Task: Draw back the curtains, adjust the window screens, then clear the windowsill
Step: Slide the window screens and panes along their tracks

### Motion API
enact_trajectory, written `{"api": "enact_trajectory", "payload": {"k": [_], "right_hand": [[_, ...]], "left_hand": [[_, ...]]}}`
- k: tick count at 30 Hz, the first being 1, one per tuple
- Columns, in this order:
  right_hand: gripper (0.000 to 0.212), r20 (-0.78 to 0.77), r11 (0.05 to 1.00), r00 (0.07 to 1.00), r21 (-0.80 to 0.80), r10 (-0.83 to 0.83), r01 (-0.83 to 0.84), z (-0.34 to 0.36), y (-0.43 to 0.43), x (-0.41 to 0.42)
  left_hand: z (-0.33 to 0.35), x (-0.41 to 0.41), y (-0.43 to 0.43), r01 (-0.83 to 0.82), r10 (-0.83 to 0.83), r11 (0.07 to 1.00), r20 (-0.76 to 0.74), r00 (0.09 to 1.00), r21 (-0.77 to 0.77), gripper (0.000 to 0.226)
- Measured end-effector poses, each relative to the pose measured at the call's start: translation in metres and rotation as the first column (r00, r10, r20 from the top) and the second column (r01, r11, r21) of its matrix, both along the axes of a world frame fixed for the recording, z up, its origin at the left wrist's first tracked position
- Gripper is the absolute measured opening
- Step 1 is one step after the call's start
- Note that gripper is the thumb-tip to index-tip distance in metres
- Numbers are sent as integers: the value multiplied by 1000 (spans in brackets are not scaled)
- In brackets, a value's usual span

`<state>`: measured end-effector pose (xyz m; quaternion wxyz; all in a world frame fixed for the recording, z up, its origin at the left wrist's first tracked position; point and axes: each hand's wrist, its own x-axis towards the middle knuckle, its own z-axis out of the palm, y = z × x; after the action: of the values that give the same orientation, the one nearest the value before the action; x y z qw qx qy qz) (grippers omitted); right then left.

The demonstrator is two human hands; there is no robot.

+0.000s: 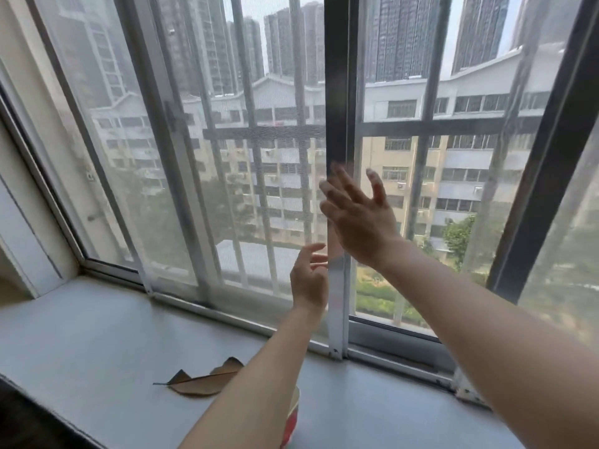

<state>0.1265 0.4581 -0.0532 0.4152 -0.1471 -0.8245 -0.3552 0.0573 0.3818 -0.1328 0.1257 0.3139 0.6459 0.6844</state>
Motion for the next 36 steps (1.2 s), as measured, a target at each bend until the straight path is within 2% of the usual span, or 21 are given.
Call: {"api": "enact_trajectory", "payload": {"k": [7,10,25,29,33,36], "right_hand": [[17,45,999,998,33,-32,31,6,5,49],[25,56,997,997,62,-60,56,7,11,72],[11,73,964,965,111,-251,243,17,29,161],[12,67,963,963,77,-263,258,18,27,163],[20,-18,967,968,-41,-251,250,18,20,151],[33,-99,973,978,-161,-183,166,15,10,130]], "left_hand": [[-7,51,22,20,-23,999,-86,996,-39,34],[-9,75,28,27,-36,997,-142,989,-66,37],[-4,158,46,140,-158,985,-185,970,-104,42],[0,157,44,193,-209,975,-152,966,-114,43],[6,149,36,226,-260,961,-240,935,-161,34],[11,127,23,192,-253,960,-347,903,-202,21]]}}
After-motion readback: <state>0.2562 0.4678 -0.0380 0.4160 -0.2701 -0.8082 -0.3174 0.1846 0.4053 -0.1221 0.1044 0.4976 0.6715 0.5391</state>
